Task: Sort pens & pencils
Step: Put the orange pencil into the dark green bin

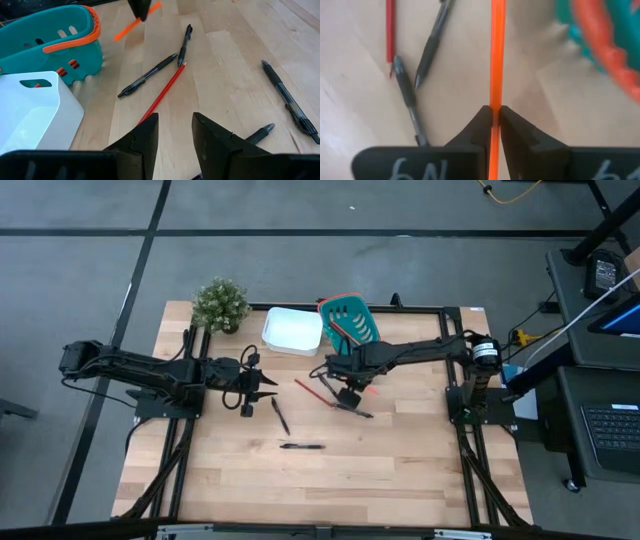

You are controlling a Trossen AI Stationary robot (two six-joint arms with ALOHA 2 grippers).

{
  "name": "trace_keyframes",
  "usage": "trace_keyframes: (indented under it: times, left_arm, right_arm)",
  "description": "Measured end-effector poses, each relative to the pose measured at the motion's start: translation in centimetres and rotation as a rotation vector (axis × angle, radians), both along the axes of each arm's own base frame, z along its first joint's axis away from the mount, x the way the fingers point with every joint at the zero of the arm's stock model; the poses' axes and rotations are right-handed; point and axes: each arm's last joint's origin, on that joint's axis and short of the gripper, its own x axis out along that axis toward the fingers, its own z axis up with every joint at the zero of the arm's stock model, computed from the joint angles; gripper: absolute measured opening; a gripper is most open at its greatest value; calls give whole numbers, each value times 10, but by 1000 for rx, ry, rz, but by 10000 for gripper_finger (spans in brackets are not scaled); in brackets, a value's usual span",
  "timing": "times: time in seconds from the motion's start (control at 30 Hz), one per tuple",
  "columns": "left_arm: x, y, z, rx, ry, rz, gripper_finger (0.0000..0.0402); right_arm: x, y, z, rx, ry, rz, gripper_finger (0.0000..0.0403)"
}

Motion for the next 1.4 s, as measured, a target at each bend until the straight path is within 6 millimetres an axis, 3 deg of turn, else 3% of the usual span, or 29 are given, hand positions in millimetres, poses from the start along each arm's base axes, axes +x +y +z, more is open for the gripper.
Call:
trace_keyframes:
  times: [0.23,0.77,1.1,1.4]
  left_arm:
    - [0,0,0,0,0,0,112]
    - [0,0,0,0,1,0,112]
    - [0,0,-1,0,7,0,112]
    - [-1,0,-1,-6,16,3,112]
  right_arm:
    - [4,-4,20,-82,-5,26,37]
    - [1,-31,38,-213,19,-24,37]
    - [-6,-48,62,-312,-77,-67,37]
    - [0,-75,67,-366,-182,-56,37]
